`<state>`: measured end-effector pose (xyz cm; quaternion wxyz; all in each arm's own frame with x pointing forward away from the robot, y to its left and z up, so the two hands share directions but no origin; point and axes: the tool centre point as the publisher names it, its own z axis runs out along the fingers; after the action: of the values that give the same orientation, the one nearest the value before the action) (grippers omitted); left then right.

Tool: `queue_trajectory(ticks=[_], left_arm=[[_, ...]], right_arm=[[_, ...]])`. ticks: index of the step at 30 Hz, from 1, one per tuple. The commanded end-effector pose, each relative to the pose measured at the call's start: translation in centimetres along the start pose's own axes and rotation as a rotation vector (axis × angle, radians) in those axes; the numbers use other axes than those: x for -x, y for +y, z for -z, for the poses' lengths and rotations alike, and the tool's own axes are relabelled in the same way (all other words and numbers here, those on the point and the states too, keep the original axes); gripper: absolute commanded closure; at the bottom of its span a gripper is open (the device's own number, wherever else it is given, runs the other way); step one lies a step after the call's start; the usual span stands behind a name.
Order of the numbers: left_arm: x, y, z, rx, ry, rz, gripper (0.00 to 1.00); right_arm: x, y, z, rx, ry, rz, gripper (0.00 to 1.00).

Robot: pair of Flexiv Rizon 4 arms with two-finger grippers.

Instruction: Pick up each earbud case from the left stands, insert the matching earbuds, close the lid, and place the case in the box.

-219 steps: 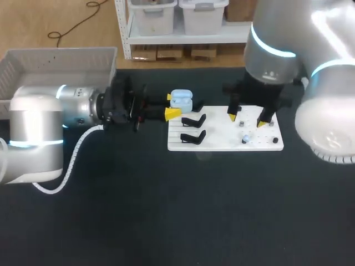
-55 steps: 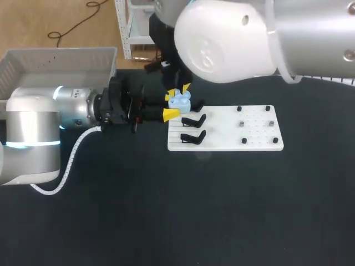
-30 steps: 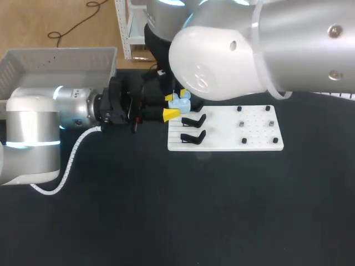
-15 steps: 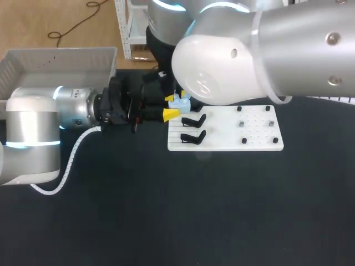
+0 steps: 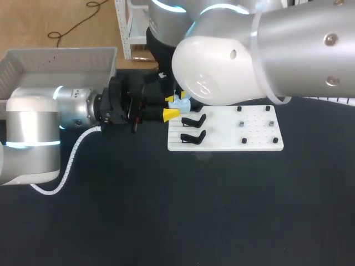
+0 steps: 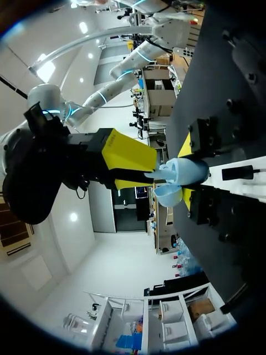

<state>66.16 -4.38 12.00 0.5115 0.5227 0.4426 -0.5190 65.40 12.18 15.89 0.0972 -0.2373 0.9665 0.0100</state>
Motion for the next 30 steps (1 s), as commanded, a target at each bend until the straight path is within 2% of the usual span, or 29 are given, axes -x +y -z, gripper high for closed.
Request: queue_trajectory(ticks=[1, 6, 8, 9, 10, 16, 19, 25, 27, 30], left_arm=[[0.0, -0.1, 0.0, 0.005, -0.001, -0.003, 1.00], [0.0, -0.1, 0.0, 0.005, -0.001, -0.003, 1.00], [0.0, -0.1, 0.0, 0.005, -0.001, -0.003, 1.00], [0.0, -0.1, 0.0, 0.005, -0.001, -0.003, 1.00], [0.0, -0.1, 0.0, 0.005, -0.001, -0.003, 1.00], [0.0, -0.1, 0.0, 0.005, -0.001, -0.003, 1.00], [0.0, -0.1, 0.0, 0.005, -0.001, -0.003, 1.00], [0.0, -0.1, 0.0, 0.005, -0.001, -0.003, 1.00], [0.0, -0.1, 0.0, 0.005, -0.001, -0.003, 1.00], [0.0, -0.1, 0.0, 0.005, -0.001, -0.003, 1.00]], right_arm=[[0.1, 0.0, -0.2, 0.000, 0.001, 0.000, 1.00], [0.1, 0.0, -0.3, 0.000, 0.006, -0.003, 1.00], [0.1, 0.0, -0.3, 0.001, 0.007, -0.004, 0.55], [0.0, 0.0, -0.3, 0.001, 0.007, -0.005, 0.20], [0.0, 0.0, -0.1, -0.001, 0.005, -0.005, 0.00], [-0.5, 0.3, 1.9, 0.004, -0.025, -0.005, 0.00], [-0.2, -0.3, 3.1, 0.023, -0.057, -0.038, 0.00], [2.1, -4.0, 3.2, 0.001, -0.179, -0.293, 0.00], [2.7, -5.1, 2.9, 0.011, -0.203, -0.374, 0.00], [3.6, -6.3, 2.0, -0.018, -0.215, -0.441, 0.00]])
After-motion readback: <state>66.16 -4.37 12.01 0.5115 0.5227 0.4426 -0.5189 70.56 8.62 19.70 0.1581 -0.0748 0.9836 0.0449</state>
